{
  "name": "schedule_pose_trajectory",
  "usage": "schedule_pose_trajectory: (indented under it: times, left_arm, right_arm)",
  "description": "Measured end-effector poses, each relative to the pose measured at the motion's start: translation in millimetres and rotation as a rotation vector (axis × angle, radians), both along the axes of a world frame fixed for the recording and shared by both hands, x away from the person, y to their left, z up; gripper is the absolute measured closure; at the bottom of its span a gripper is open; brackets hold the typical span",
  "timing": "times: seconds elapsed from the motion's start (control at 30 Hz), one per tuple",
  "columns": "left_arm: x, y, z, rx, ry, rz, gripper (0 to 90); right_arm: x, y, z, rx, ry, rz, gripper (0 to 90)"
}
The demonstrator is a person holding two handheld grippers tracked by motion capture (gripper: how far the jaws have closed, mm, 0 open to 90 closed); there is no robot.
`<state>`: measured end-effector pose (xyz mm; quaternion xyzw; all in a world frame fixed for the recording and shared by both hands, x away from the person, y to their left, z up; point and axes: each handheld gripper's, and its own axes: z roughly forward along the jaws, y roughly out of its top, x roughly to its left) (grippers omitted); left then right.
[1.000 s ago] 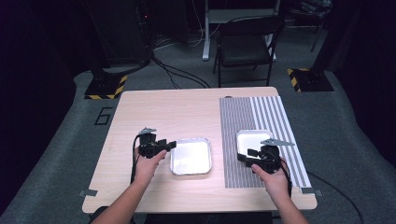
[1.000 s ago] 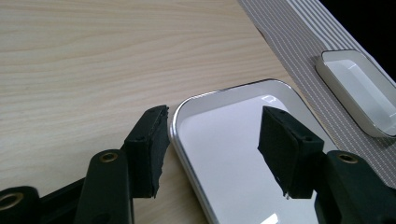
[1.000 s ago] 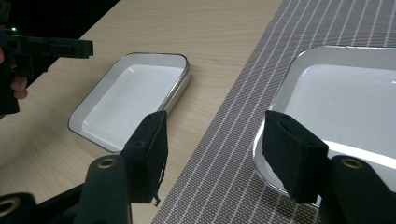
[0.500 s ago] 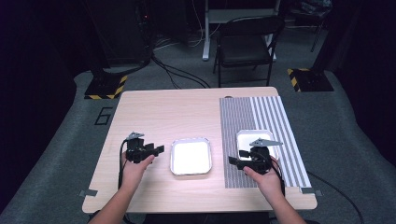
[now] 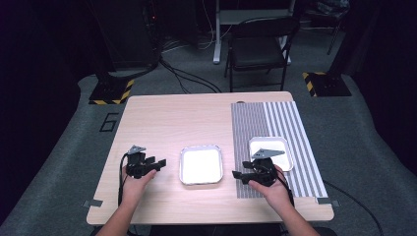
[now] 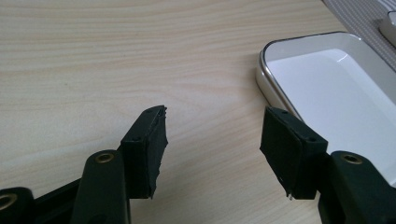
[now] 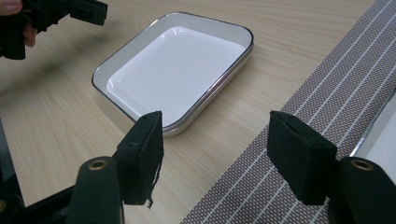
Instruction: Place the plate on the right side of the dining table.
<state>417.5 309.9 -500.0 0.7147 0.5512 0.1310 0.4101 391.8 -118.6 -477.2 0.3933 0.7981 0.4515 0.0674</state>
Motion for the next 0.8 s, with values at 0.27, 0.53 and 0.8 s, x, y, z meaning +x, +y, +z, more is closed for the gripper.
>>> schedule_pose_trajectory:
  times: [0.27, 0.53, 0.8]
  left_arm:
    - [-2.3, 2.8, -8.1, 0.016, 0.009, -0.003, 40.4]
    - [1.5, -2.0, -13.4, 0.064, 0.009, -0.041, 38.5]
    - [9.0, -6.2, -17.4, 0.100, 0.012, -0.051, 37.1]
  right_arm:
    - [-2.9, 9.3, -9.2, -0.053, -0.028, 0.044, 35.1]
    - [-6.1, 15.3, -18.4, -0.097, -0.023, 0.064, 35.1]
    - [-6.7, 12.5, -27.8, -0.119, -0.004, 0.057, 34.3]
